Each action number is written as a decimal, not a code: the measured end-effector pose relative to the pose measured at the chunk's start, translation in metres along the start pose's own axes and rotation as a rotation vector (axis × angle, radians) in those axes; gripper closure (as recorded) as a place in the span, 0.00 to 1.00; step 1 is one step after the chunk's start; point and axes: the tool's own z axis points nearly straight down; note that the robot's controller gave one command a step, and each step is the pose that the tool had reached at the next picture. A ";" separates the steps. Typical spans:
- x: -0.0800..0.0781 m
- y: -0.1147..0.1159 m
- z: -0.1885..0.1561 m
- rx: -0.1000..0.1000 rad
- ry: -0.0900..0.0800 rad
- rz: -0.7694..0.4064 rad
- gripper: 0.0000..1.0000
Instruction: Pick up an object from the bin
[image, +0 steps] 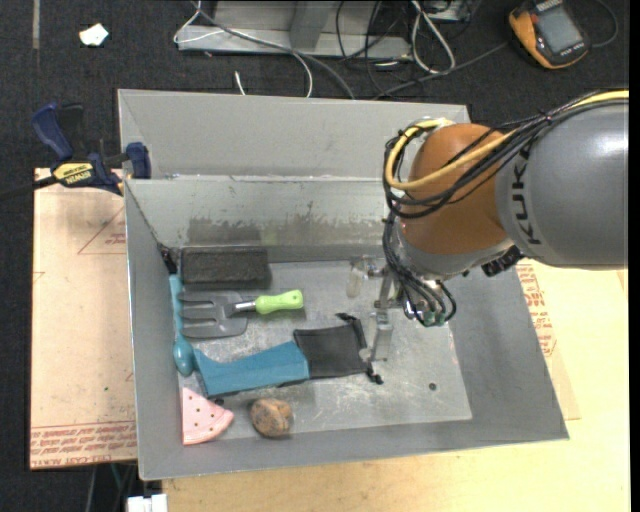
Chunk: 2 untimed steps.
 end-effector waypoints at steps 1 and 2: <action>-0.002 0.000 -0.004 0.000 -0.007 0.000 0.00; -0.002 0.033 0.065 -0.002 -0.012 0.014 0.00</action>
Offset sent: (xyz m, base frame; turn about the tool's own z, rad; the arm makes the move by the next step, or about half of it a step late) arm -0.0003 0.0393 -0.0817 0.0168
